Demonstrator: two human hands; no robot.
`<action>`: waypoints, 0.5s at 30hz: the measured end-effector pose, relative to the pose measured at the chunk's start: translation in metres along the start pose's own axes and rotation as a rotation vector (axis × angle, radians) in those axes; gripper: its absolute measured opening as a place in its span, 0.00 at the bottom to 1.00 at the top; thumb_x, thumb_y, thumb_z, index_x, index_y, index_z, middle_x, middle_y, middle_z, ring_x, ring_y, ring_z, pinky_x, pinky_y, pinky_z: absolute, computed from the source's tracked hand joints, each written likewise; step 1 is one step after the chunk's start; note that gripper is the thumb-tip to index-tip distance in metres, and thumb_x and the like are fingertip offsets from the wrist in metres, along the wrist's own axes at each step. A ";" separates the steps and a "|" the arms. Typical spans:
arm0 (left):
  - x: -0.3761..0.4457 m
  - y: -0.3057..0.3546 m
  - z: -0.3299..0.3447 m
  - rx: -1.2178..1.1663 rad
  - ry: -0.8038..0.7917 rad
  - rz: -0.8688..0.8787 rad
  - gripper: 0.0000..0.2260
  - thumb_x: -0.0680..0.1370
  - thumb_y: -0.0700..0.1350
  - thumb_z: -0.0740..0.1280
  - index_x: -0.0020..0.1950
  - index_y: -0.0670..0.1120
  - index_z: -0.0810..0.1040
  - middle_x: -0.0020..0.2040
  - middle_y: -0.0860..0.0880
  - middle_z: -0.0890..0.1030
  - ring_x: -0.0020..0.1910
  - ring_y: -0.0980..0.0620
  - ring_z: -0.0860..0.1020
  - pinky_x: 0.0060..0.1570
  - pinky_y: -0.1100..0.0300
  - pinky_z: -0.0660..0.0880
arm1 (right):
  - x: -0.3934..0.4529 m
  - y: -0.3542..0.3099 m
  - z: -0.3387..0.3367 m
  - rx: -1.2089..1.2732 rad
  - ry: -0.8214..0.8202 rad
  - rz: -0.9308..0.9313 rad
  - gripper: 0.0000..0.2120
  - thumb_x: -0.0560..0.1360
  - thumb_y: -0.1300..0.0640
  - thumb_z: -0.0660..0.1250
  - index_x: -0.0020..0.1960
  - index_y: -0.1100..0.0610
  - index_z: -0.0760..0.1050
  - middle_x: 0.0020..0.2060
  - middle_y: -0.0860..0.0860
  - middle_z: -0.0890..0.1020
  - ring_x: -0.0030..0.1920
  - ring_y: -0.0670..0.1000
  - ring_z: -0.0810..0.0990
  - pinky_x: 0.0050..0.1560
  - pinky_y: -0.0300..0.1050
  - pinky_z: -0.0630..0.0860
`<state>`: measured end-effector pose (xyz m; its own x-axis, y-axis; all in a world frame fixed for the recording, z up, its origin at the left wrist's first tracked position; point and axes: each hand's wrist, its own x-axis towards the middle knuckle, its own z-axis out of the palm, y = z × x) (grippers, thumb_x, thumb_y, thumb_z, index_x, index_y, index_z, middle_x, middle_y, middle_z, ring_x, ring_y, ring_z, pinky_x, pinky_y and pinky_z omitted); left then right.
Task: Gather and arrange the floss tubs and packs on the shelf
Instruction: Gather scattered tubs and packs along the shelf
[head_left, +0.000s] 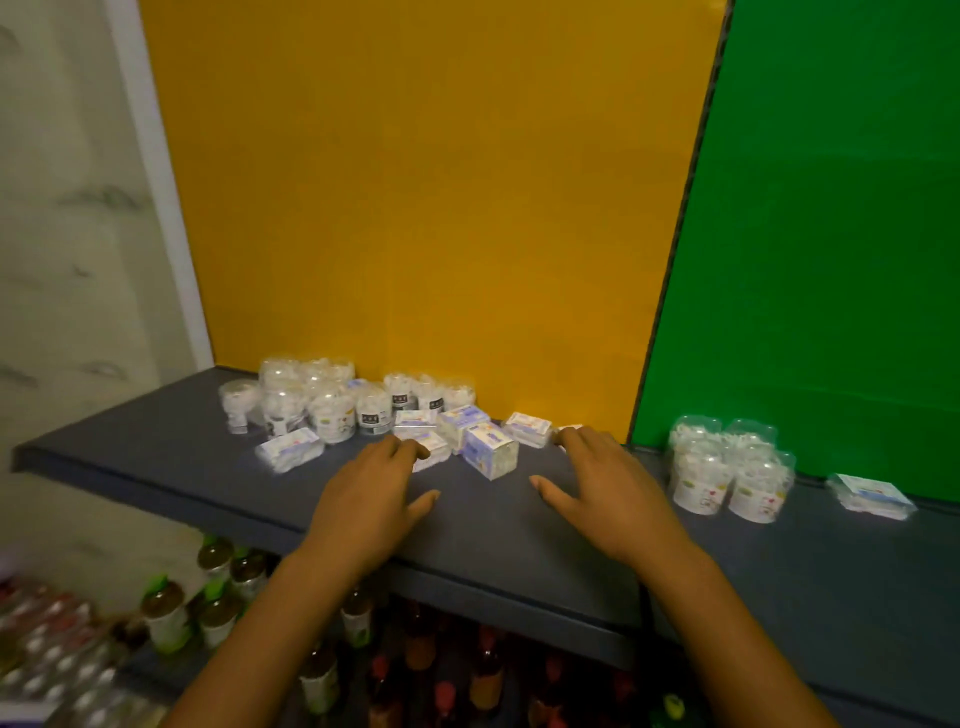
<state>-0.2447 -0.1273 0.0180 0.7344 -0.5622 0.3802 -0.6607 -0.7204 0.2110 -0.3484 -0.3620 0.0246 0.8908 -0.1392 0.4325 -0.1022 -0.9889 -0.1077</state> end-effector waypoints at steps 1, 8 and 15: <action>-0.008 -0.011 -0.005 -0.003 0.002 -0.019 0.21 0.78 0.58 0.63 0.68 0.53 0.67 0.67 0.51 0.70 0.63 0.50 0.71 0.57 0.53 0.74 | 0.002 -0.013 0.003 0.012 -0.002 -0.005 0.25 0.78 0.37 0.58 0.69 0.50 0.66 0.64 0.50 0.73 0.64 0.53 0.70 0.60 0.50 0.72; -0.046 -0.083 -0.038 0.025 0.040 -0.129 0.20 0.77 0.58 0.64 0.66 0.53 0.68 0.64 0.52 0.71 0.62 0.51 0.72 0.53 0.55 0.75 | 0.027 -0.088 0.019 0.090 -0.015 -0.066 0.23 0.78 0.37 0.59 0.67 0.49 0.66 0.64 0.49 0.73 0.63 0.52 0.71 0.57 0.49 0.72; -0.047 -0.124 -0.041 0.001 0.072 -0.194 0.19 0.77 0.58 0.64 0.66 0.54 0.68 0.65 0.53 0.70 0.62 0.53 0.72 0.54 0.57 0.74 | 0.066 -0.122 0.038 0.133 -0.024 -0.118 0.22 0.78 0.39 0.61 0.67 0.49 0.67 0.64 0.49 0.74 0.64 0.51 0.72 0.57 0.48 0.73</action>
<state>-0.2041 0.0050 0.0112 0.8349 -0.3824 0.3959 -0.5077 -0.8128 0.2856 -0.2609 -0.2486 0.0325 0.9035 -0.0195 0.4281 0.0619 -0.9825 -0.1754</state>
